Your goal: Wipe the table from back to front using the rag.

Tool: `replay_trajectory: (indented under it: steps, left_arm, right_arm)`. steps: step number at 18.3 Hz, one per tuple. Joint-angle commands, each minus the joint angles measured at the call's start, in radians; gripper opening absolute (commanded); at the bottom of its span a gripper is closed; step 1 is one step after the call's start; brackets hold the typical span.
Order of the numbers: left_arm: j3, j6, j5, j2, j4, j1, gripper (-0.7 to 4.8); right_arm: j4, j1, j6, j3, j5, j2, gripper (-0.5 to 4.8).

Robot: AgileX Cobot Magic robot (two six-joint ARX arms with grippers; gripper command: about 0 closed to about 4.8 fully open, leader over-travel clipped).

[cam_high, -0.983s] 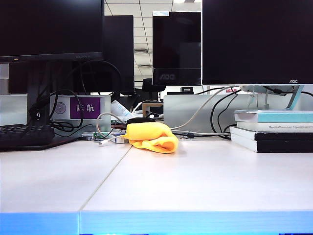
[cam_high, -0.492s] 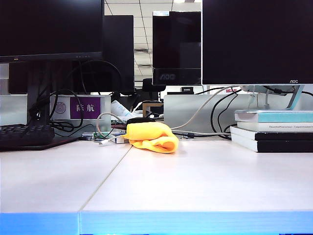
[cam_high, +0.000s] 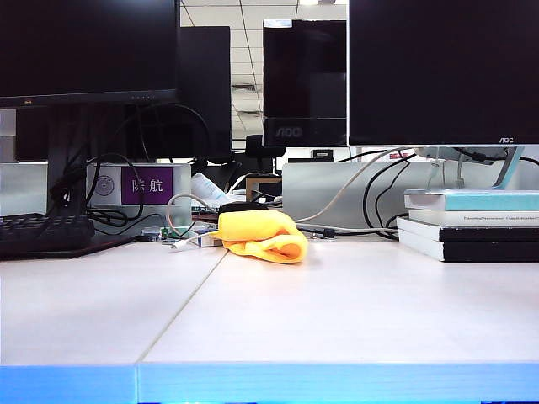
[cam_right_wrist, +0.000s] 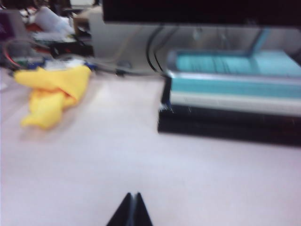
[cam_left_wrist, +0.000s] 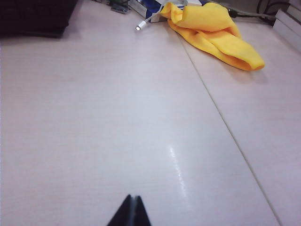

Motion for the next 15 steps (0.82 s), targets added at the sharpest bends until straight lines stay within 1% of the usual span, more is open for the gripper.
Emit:
replay_trajectory:
  steps: [1,4,7,15]
  left_arm:
    - [0.003,0.001,0.0,0.0,0.011,-0.001,-0.05]
    - [0.003,0.001,0.0,0.0,0.011,-0.001,-0.05]
    - [0.003,0.001,0.0,-0.002,0.01,-0.001,-0.05]
    - [0.003,0.001,0.0,-0.008,0.006,-0.001,-0.05]
  right_arm:
    - [0.008,-0.008,0.005,-0.055,0.002,-0.049,-0.01]
    - [0.016,-0.01,0.005,-0.124,0.003,-0.124,-0.01]
    - [0.006,-0.011,0.004,-0.138,0.005,-0.126,-0.01]
    - [-0.032,-0.101,0.005,-0.177,0.024,-0.126,-0.01]
